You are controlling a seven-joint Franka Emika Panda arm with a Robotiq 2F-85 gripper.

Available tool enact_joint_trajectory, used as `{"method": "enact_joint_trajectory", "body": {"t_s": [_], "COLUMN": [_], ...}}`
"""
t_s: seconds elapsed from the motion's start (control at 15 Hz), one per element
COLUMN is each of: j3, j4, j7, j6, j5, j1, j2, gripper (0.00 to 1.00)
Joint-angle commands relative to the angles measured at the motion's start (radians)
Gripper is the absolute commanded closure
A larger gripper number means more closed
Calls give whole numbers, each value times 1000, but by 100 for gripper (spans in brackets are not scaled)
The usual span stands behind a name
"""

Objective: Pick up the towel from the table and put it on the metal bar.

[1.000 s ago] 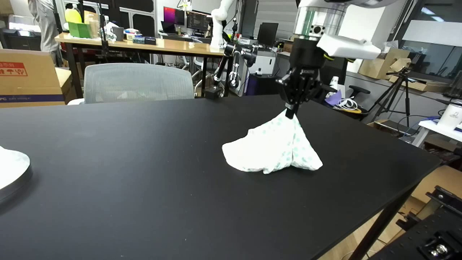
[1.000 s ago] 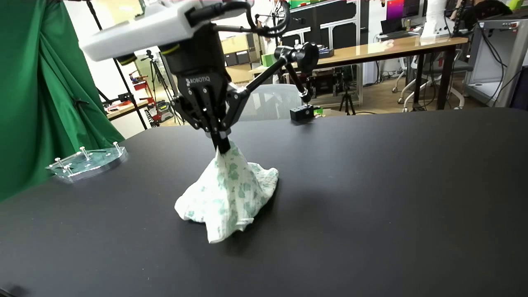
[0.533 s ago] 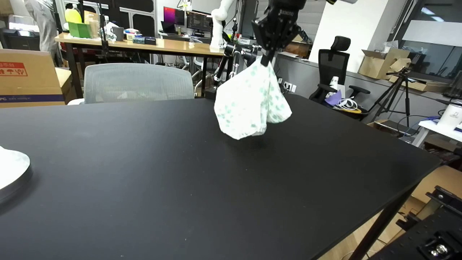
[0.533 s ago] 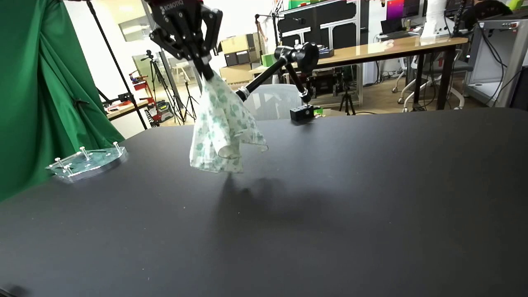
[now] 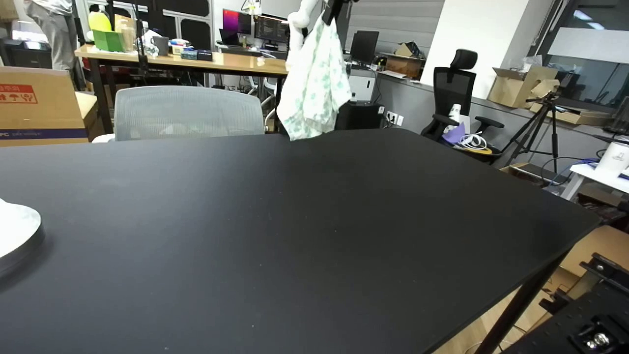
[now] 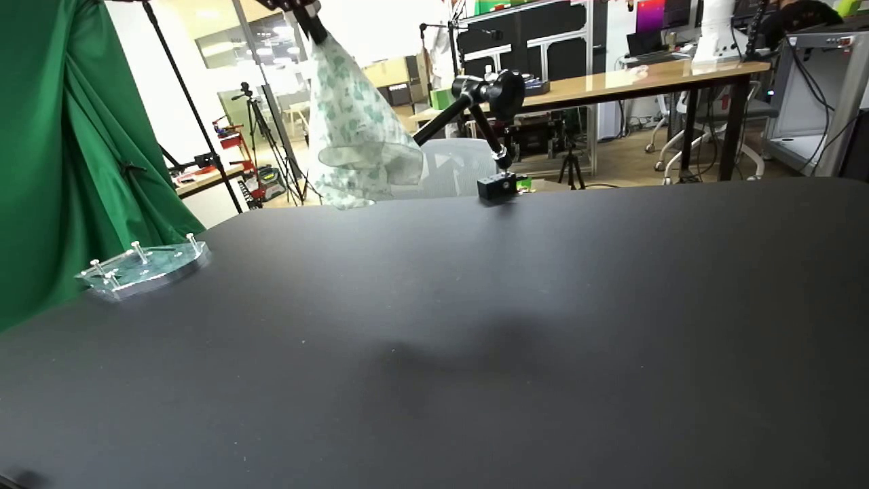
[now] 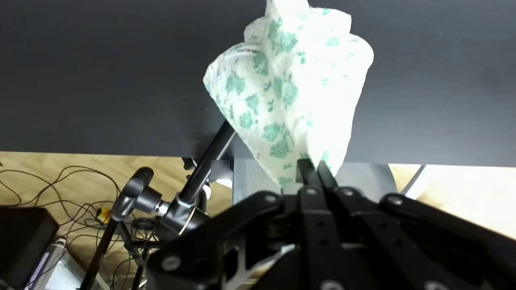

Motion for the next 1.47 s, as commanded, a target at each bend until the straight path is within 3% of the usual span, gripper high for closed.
{"method": "enact_joint_trajectory", "body": {"t_s": [0.0, 0.6, 1.4], "j3": [-1, 22, -30], "j4": [85, 217, 198], "j7": [43, 106, 98], "j6": [25, 32, 17], "j5": [42, 37, 87], "j1": [10, 6, -24], "j2": [28, 74, 118], "gripper": [99, 99, 99]}}
